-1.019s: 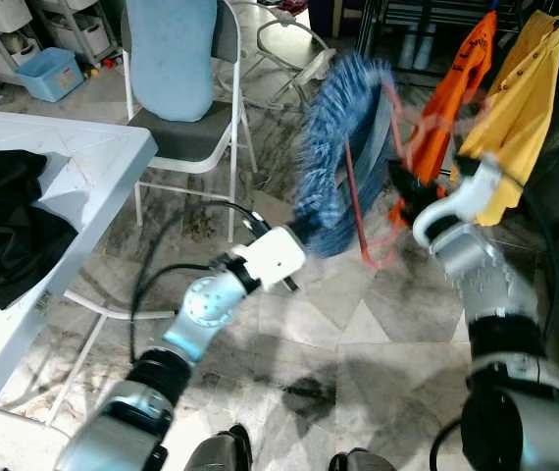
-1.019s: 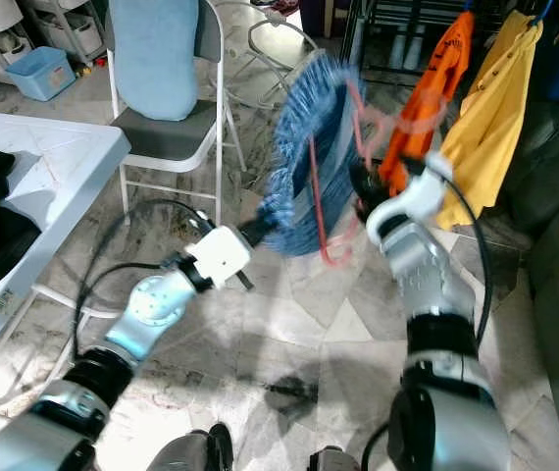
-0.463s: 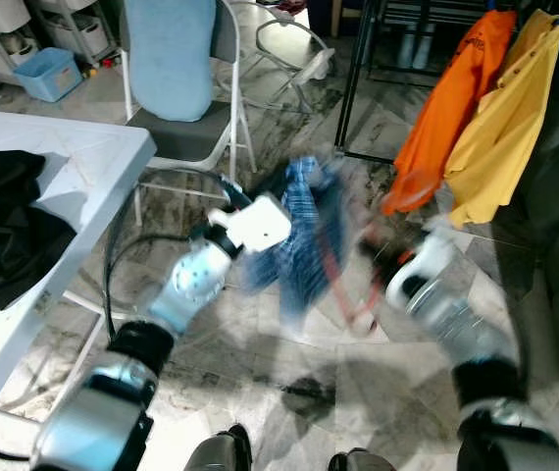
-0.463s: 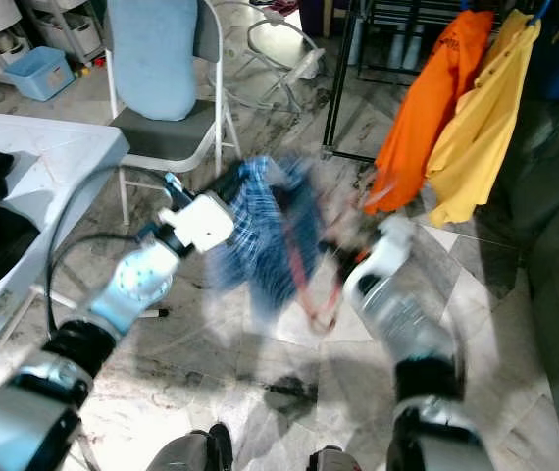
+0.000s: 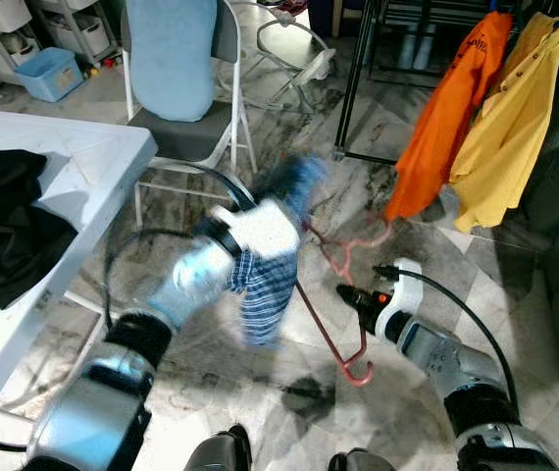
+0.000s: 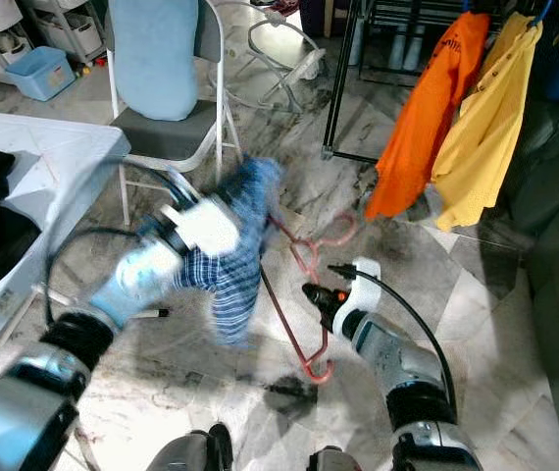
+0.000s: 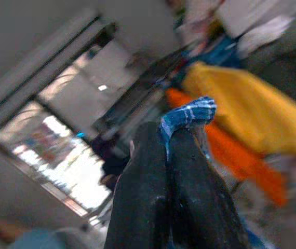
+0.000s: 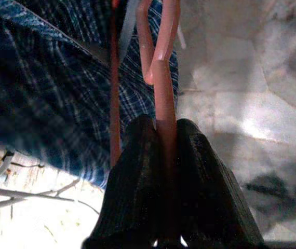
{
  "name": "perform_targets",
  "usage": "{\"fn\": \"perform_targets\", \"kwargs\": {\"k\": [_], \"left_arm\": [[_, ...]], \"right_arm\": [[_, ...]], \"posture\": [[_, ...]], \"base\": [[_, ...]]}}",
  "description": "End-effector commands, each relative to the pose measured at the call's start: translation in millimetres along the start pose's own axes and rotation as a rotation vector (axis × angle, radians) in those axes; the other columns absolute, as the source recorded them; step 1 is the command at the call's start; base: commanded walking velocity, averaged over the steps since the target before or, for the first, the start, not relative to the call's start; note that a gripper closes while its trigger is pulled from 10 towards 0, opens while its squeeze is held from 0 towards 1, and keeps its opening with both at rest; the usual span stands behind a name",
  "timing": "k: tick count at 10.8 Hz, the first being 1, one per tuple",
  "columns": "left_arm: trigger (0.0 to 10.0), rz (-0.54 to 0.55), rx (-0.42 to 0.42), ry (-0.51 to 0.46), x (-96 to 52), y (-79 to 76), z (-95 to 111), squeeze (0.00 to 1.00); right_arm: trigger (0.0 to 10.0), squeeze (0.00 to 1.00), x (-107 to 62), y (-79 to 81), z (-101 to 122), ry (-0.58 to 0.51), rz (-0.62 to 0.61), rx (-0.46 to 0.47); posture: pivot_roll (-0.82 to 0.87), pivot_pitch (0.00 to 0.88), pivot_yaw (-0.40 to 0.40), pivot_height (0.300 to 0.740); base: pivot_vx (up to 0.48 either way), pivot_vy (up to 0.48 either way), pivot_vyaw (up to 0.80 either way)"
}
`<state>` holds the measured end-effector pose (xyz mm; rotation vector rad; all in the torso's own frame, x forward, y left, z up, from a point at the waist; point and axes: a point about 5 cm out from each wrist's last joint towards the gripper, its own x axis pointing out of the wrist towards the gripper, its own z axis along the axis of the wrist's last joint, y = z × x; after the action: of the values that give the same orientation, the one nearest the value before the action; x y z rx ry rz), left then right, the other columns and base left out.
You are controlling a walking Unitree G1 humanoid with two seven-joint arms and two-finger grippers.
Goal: Hang hanger
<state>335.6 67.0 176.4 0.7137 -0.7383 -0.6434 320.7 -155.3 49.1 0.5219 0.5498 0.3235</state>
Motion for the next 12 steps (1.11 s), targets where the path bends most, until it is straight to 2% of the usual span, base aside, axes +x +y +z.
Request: {"fn": "perform_targets", "kwargs": {"k": [1,3,5,7,8,9,10,11,12], "left_arm": [[10.0,-0.052,-0.023,-0.096,0.6,-9.5,14,0.0],[10.0,-0.219,-0.112,-0.14,-11.4,-39.5,22,0.0],[10.0,-0.33,-0.192,-0.08,-30.3,-55.3,15,0.0],[10.0,-0.36,-0.245,0.048,-54.6,-60.8,-4,0.0],[10.0,-0.361,-0.255,0.068,-58.0,-61.1,-6,0.0],[10.0,-0.366,-0.317,0.15,-67.8,-65.3,-16,0.0],[10.0,-0.367,-0.367,0.198,-68.5,-72.0,-20,0.0],[10.0,-0.378,-0.39,0.212,-64.8,-78.0,-21,0.0],[10.0,-0.38,-0.428,0.218,-58.0,-83.9,-19,0.0]], "right_arm": [[10.0,0.0,2.3,-2.5,4,-0.011,-0.033,0.009],[10.0,0.0,5.9,-5.5,12,-0.027,-0.062,0.004],[10.0,0.0,3.1,-15.5,34,-0.138,-0.134,0.065],[10.0,0.0,-10.9,-30.7,77,-0.338,-0.226,0.14],[10.0,0.0,-13.9,-31.9,85,-0.376,-0.227,0.158],[10.0,0.0,-26.4,-27.3,129,-0.541,-0.2,0.178],[10.0,0.0,-31.1,-8.9,157,-0.636,-0.122,0.142],[10.0,0.0,-26.9,23.8,169,-0.669,0.016,0.015],[10.0,0.0,-23.8,52.0,171,-0.701,0.118,-0.097]], "posture": [[-0.04,0.145,0.021,0.74],[-0.03,0.146,0.02,0.74],[-0.02,0.152,0.021,0.74],[-0.03,0.157,0.025,0.74],[-0.03,0.157,0.024,0.74],[-0.03,0.152,0.022,0.74],[-0.04,0.148,0.018,0.74],[-0.05,0.144,0.016,0.74],[-0.05,0.141,0.011,0.74]], "base": [[0.0,0.0,0.0],[0.0,0.0,0.0],[0.0,0.0,0.0],[0.0,0.0,0.0],[0.0,0.0,0.0],[0.0,0.0,0.0],[0.0,0.0,0.0],[0.0,0.0,0.0],[0.0,0.0,0.0]]}}
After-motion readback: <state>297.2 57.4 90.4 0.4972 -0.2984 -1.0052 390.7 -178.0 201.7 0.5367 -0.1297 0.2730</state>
